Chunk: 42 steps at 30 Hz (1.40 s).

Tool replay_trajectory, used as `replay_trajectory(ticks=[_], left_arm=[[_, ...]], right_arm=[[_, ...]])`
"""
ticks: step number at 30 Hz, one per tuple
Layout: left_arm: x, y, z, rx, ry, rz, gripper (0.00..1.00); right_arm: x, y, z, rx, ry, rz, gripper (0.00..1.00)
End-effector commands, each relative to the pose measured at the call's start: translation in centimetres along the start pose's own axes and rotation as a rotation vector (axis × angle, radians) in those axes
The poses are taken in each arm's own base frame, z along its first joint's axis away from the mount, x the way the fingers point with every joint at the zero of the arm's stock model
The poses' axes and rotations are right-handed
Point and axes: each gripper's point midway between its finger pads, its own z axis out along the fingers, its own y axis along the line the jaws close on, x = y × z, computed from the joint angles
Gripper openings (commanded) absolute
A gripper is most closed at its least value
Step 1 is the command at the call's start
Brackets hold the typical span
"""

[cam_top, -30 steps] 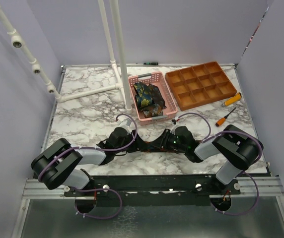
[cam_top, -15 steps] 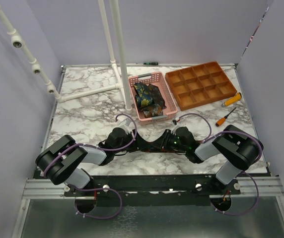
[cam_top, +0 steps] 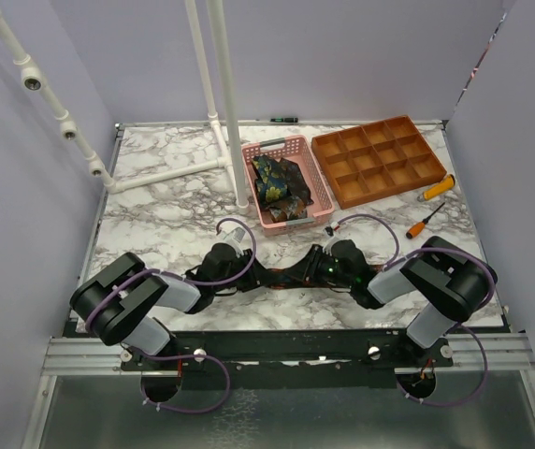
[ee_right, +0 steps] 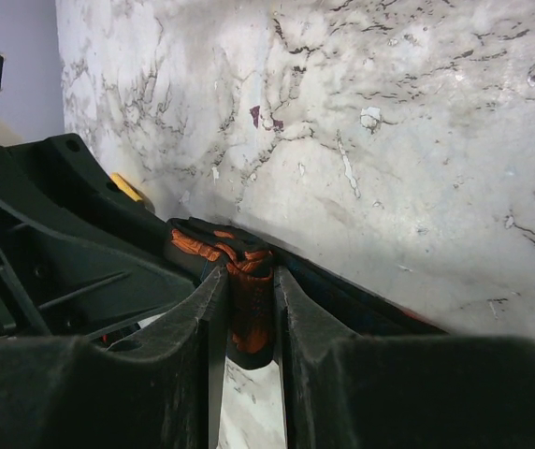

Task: Roll the ties
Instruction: Roll the tie at the center of the board.

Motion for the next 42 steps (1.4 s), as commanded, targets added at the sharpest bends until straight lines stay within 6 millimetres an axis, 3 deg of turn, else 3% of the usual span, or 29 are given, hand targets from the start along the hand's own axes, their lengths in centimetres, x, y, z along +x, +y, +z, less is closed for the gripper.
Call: replay_trajectory(ticks=[1,4,5,9,12,19,27,34,42], left_arm=[[2.3,2.6,-0.4,-0.092,0.088,-0.021,0.20],[1.8,2.5,-0.5,-0.110,0.076,0.005,0.02],[1.7,2.7,-0.6,-0.132,0.077,0.018,0.00],[0.5,3.4,-1.4,-0.243,0.069,0.098,0.00],[-0.7,3.8,-2.7,-0.339,0.048,0.157,0.00],[-3.2,5.3,-6.6,-0.622,0.004,0.292,0.00],[-4.6,4.7,-9.9,-0.884,-0.052,0.465,0.00],[-5.3,2.8,-10.6,-1.068,-0.073,0.627,0.00],[-4.7,1.0,-9.7,-1.197,-0.070,0.771,0.00]], right_arm=[[4.1,-6.8,-1.9,0.244,0.128,-0.021,0.27],[3.9,-6.0,-2.1,0.230,0.125,-0.027,0.30],[3.7,-5.9,-2.3,0.236,0.122,-0.025,0.33],[2.4,-5.3,-3.4,0.270,0.078,-0.036,0.47],[1.3,-4.8,-4.6,0.298,0.040,-0.059,0.52],[-1.6,-3.7,-7.6,0.345,-0.065,-0.142,0.53],[-1.5,-4.0,-9.5,0.359,-0.083,-0.143,0.53],[-0.8,-4.1,-9.7,0.344,-0.069,-0.120,0.52],[-1.2,-4.2,-11.1,0.363,-0.108,-0.094,0.52]])
